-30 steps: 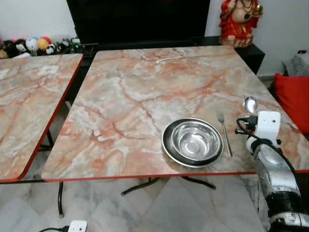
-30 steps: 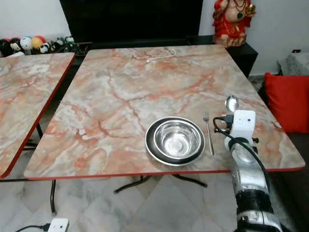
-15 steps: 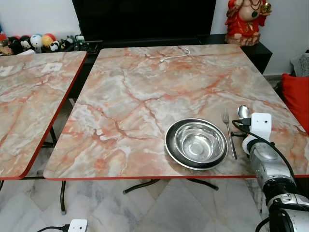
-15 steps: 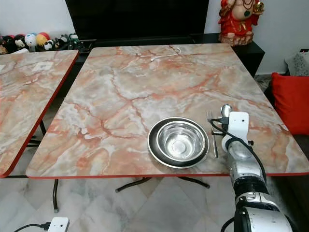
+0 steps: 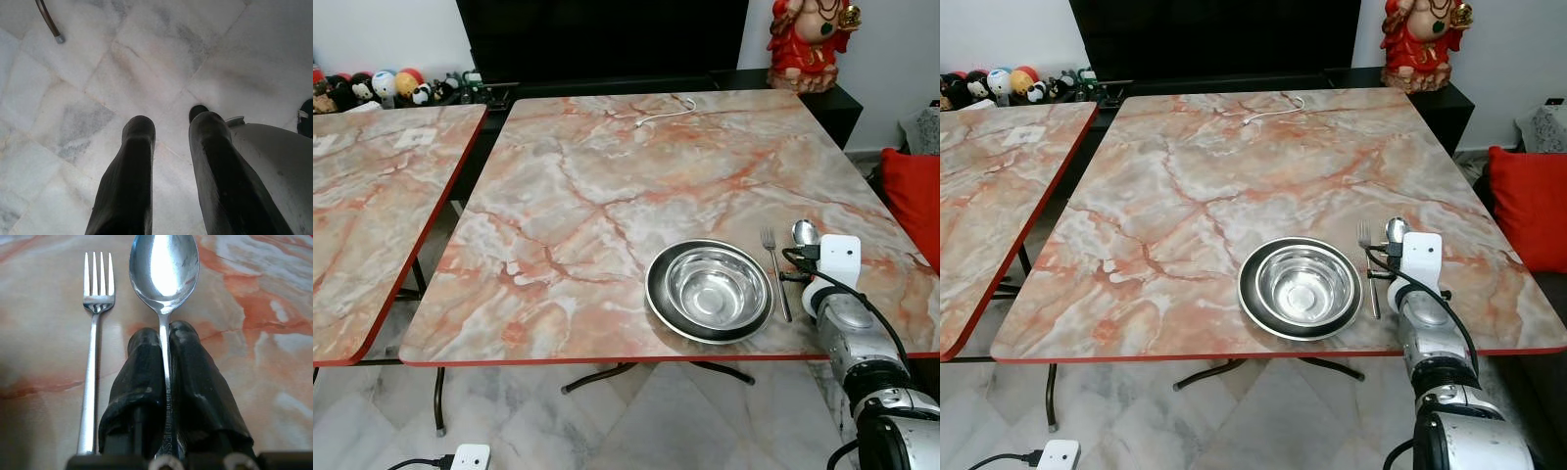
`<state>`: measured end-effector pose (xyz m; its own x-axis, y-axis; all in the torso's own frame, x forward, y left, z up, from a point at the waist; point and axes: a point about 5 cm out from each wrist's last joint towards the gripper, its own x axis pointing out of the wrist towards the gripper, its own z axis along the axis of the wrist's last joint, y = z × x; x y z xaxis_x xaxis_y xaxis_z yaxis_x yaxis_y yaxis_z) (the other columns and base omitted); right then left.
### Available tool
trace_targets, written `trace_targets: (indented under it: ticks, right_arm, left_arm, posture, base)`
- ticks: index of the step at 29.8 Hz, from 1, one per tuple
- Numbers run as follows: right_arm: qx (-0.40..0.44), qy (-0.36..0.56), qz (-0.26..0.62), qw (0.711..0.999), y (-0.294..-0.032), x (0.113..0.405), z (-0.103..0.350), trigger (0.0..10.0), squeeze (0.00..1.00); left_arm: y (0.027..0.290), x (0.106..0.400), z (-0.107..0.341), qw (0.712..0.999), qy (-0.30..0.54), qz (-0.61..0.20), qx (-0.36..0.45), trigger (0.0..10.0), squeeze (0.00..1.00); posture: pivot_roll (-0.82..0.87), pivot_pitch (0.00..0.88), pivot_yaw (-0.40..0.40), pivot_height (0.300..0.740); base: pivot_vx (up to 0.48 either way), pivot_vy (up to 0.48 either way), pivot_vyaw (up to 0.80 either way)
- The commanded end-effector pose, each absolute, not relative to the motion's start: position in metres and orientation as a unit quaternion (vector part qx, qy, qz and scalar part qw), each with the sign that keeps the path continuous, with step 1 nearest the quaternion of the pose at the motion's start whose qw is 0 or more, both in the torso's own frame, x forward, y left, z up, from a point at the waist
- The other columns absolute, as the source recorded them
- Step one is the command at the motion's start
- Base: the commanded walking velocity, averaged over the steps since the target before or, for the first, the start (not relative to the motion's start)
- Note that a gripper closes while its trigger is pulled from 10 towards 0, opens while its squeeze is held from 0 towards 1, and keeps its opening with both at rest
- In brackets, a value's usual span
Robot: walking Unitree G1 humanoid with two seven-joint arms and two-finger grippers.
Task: Setting the table
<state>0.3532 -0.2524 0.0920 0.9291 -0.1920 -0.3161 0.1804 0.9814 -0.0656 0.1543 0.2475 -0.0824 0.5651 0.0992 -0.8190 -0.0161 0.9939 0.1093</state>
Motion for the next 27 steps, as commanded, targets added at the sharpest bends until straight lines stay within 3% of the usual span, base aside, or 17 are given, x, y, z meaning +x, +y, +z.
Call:
trace_targets:
  ticks: [1,7,8,9,10,11,16,17,18,23,27]
  right_arm:
    - [-0.009,0.154,-0.090,0.984,-0.248,0.357,0.096,10.0,0.00]
    - [-0.008,0.163,-0.085,0.983,-0.246,0.356,0.091,10.0,0.04]
    - [-0.008,0.166,-0.085,0.982,-0.246,0.355,0.089,10.0,0.18]
    - [-0.007,0.168,-0.085,0.982,-0.246,0.354,0.088,10.0,0.48]
    - [-0.006,0.169,-0.085,0.982,-0.245,0.354,0.088,10.0,0.55]
    - [-0.006,0.171,-0.085,0.982,-0.245,0.354,0.087,10.0,0.56]
    - [-0.005,0.175,-0.084,0.981,-0.244,0.353,0.084,10.0,0.52]
    - [-0.006,0.176,-0.082,0.981,-0.244,0.353,0.084,10.0,0.07]
    - [-0.007,0.176,-0.082,0.981,-0.243,0.353,0.084,10.0,0.00]
    - [-0.020,0.168,-0.090,0.982,-0.245,0.353,0.085,10.0,0.00]
    - [-0.016,0.101,-0.101,0.990,-0.246,0.358,0.102,10.0,0.00]
  left_arm:
    - [0.252,0.148,-0.084,0.877,0.476,0.042,0.041,10.0,0.00]
    - [0.252,0.148,-0.084,0.877,0.477,0.043,0.041,10.0,0.00]
    - [0.252,0.148,-0.084,0.877,0.477,0.043,0.041,10.0,0.00]
    - [0.252,0.148,-0.084,0.877,0.477,0.043,0.041,10.0,0.00]
    - [0.252,0.148,-0.084,0.877,0.477,0.043,0.041,10.0,0.00]
    - [0.252,0.148,-0.084,0.877,0.477,0.043,0.042,10.0,0.00]
    - [0.252,0.147,-0.084,0.877,0.477,0.043,0.042,10.0,0.00]
    - [0.252,0.147,-0.084,0.877,0.477,0.042,0.042,10.0,0.00]
    - [0.252,0.147,-0.084,0.877,0.477,0.042,0.042,10.0,0.00]
    - [0.252,0.148,-0.084,0.877,0.477,0.042,0.042,10.0,0.00]
    - [0.252,0.147,-0.084,0.877,0.478,0.042,0.042,10.0,0.00]
  posture:
    - [-0.07,0.043,0.055,0.740]
    - [-0.07,0.044,0.054,0.740]
    - [-0.07,0.044,0.055,0.740]
    - [-0.07,0.045,0.055,0.740]
    - [-0.07,0.044,0.055,0.740]
    - [-0.07,0.044,0.055,0.740]
    - [-0.07,0.045,0.056,0.740]
    - [-0.07,0.044,0.055,0.740]
    - [-0.06,0.044,0.054,0.740]
    - [-0.06,0.045,0.053,0.740]
    - [-0.07,0.045,0.054,0.740]
  base:
    - [0.000,0.000,0.00]
    - [0.000,0.000,0.00]
    - [0.000,0.000,0.00]
    - [0.000,0.000,0.00]
    - [0.000,0.000,0.00]
    - [0.000,0.000,0.00]
    - [0.000,0.000,0.00]
    - [0.000,0.000,0.00]
    - [0.000,0.000,0.00]
    - [0.000,0.000,0.00]
    - [0.000,0.000,0.00]
